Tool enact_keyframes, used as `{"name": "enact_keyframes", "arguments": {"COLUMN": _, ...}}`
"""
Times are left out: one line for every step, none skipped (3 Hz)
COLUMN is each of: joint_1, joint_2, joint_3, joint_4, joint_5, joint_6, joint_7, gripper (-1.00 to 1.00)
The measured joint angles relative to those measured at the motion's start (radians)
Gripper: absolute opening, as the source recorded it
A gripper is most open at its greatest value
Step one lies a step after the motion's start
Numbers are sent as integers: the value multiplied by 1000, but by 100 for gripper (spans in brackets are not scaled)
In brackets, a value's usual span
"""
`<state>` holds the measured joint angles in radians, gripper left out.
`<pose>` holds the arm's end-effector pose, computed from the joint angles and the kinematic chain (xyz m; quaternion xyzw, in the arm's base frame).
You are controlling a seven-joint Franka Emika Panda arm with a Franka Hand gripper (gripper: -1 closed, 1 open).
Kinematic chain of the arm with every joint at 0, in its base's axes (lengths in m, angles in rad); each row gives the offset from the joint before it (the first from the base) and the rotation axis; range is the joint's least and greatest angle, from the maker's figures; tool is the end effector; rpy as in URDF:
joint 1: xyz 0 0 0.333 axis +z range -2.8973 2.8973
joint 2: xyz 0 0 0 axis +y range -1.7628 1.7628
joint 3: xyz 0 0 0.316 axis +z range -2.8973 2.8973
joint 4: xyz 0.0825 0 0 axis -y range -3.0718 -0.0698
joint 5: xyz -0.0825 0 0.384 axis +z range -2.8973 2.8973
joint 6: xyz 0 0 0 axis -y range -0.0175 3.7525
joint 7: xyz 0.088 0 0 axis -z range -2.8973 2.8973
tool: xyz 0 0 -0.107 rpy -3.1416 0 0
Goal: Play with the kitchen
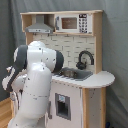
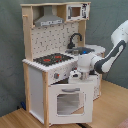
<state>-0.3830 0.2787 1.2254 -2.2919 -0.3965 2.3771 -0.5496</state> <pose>0.3511 0.3873 0.3082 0.6729 0.7396 0.0139 0.0045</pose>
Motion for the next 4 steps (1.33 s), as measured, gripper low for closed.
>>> {"name": "enact_keyframes", "arguments": {"joint_1": 63, "joint_2": 34, "joint_3": -14, "joint_4": 27, "joint_5": -23, "joint_6": -9, "joint_7": 65, "gripper": -100}}
{"name": "enact_keyframes", "arguments": {"joint_1": 129, "joint_2": 36, "joint_3": -25, "joint_4": 30, "joint_5": -23, "joint_6": -9, "joint_7": 144, "gripper": -100}}
{"name": "enact_keyframes", "arguments": {"joint_1": 187, "joint_2": 36, "joint_3": -25, "joint_4": 29, "joint_5": -23, "joint_6": -9, "joint_7": 234, "gripper": -100}}
{"name": "enact_keyframes", "arguments": {"joint_1": 220, "joint_2": 32, "joint_3": -24, "joint_4": 25, "joint_5": -23, "joint_6": -23, "joint_7": 330, "gripper": -100}}
